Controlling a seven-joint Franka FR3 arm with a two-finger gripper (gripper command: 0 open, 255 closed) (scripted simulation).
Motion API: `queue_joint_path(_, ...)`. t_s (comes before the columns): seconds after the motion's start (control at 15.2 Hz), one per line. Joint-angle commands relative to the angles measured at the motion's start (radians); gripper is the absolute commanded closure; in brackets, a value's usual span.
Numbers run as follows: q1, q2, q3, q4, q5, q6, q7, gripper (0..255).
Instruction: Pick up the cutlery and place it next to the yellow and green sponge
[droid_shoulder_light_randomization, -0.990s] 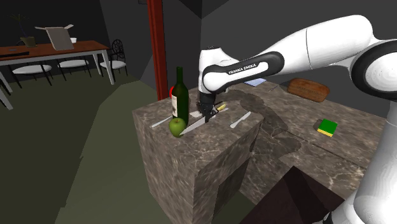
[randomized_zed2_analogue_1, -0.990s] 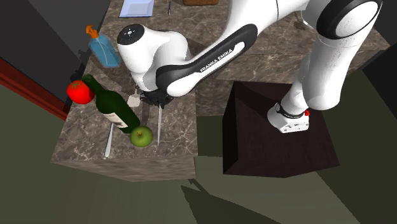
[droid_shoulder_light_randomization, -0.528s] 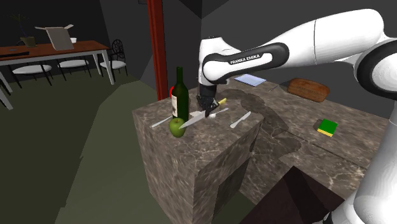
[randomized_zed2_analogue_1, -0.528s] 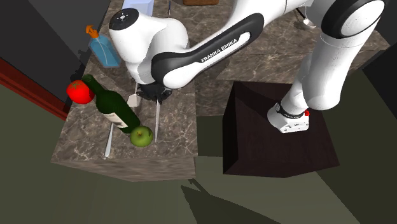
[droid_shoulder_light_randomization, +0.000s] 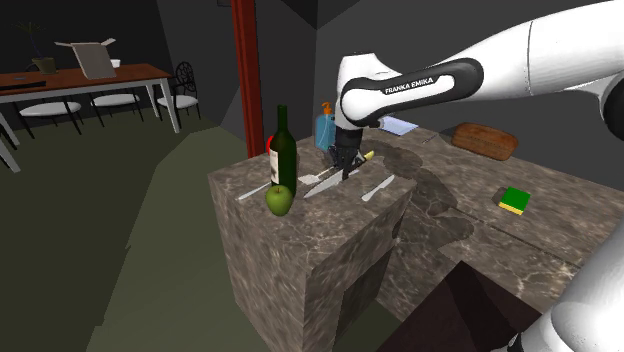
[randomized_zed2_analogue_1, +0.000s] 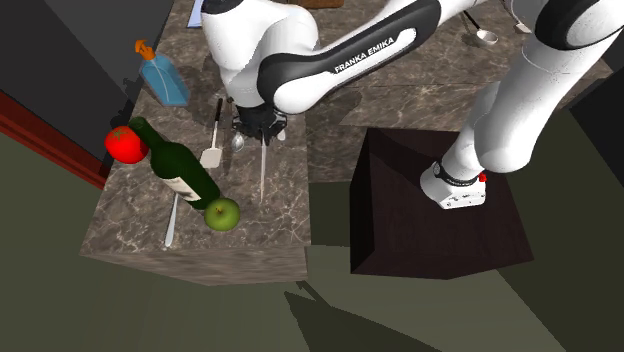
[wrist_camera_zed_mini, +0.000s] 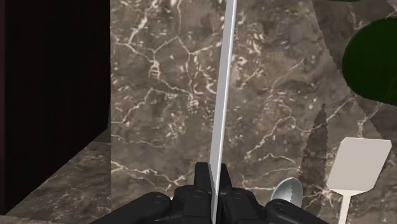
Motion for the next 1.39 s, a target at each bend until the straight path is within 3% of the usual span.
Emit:
queue_joint_path(0.0,-0.031,-0.057,-0.019,-0.068,0.021,0.017,-0.058,255)
queue_joint_path(0.66,-0.141,-0.247,-0.139,-0.289,0.069,0.057,-0.309,255)
queue_joint_path(1.32,-0.246,-0.343,-0.29,-0.394,0.053,0.07,-0.556,255)
